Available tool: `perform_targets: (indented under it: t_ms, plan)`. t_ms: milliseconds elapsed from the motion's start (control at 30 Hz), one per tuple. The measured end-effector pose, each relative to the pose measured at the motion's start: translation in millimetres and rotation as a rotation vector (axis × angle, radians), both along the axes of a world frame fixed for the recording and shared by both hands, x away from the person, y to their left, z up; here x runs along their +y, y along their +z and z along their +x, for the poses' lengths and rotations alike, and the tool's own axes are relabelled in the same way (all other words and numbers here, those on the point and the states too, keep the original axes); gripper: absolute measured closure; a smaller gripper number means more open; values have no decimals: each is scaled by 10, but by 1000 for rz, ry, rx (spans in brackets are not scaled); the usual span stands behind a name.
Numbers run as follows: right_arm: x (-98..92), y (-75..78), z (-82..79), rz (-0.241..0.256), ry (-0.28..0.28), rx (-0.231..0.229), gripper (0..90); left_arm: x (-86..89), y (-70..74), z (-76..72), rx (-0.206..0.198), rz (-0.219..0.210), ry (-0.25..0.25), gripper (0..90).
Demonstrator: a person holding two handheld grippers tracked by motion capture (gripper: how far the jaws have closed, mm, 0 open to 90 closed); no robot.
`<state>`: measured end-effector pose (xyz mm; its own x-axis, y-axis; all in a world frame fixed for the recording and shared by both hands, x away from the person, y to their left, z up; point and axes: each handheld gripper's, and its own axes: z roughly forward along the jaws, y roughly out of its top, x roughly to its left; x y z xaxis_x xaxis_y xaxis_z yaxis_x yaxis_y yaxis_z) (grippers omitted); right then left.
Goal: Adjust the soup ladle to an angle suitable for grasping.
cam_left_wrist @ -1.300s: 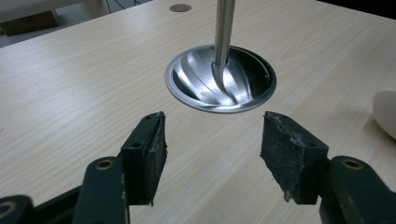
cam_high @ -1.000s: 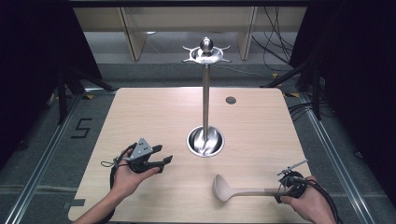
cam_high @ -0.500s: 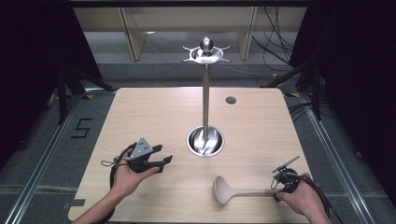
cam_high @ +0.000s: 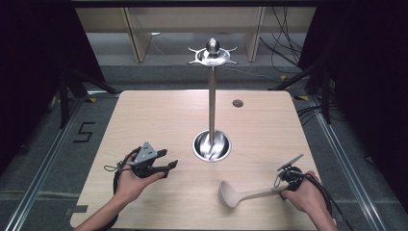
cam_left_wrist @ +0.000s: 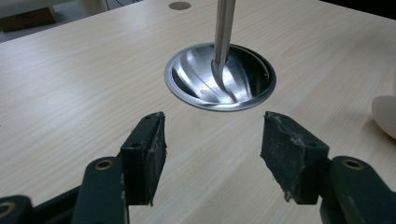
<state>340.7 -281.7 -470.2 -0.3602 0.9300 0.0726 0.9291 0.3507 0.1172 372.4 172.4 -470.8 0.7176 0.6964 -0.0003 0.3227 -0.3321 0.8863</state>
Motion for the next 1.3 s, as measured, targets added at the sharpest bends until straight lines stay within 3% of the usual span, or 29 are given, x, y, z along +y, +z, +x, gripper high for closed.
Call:
perform_targets:
  t_ms: [233,267,467,500,533,567,600,667,733,767,867,967,1000,1033,1067,1167,1200,1233,1300]
  plan:
    - [73,14,304,-58,18,-42,900,3,4,-10,5,-4,13,392]
    - [103,14,404,-79,28,-68,900,13,5,2,-1,1,3,392]
    - [200,32,619,-89,19,-69,900,15,7,5,-1,0,0,392]
    - [218,23,660,-105,33,-92,900,14,6,6,0,-1,0,392]
    - [246,14,730,-70,39,-85,900,14,7,4,0,4,6,392]
    - [246,14,730,-70,39,-85,900,14,7,4,0,4,6,392]
    - [278,18,743,-116,26,-100,900,14,8,3,2,6,7,392]
    - [319,13,802,-125,24,-120,900,10,1,6,2,-4,2,392]
    - [332,-13,879,-74,51,-132,900,12,4,6,0,4,-2,392]
    - [342,-18,901,-90,65,-151,900,4,-1,-1,8,-7,7,391]
    - [375,-30,950,-69,69,-175,889,8,0,-1,10,-3,5,391]
    - [402,-25,960,-83,47,-163,866,10,2,5,2,-2,-1,391]
    - [388,-32,979,-73,64,-185,848,14,5,5,2,1,-2,391]
    - [391,-18,970,-77,36,-170,842,12,3,4,2,-4,1,392]
    - [374,-17,973,-72,44,-198,832,13,4,3,4,-3,4,391]
    - [342,23,954,-55,20,-195,800,14,5,2,4,0,7,392]
    - [317,86,918,-38,-45,-174,744,15,7,2,4,6,6,391]
    - [310,103,900,-45,-55,-180,716,14,7,1,4,6,6,392]
    - [327,171,833,-38,-145,-160,638,7,3,3,2,0,-1,392]
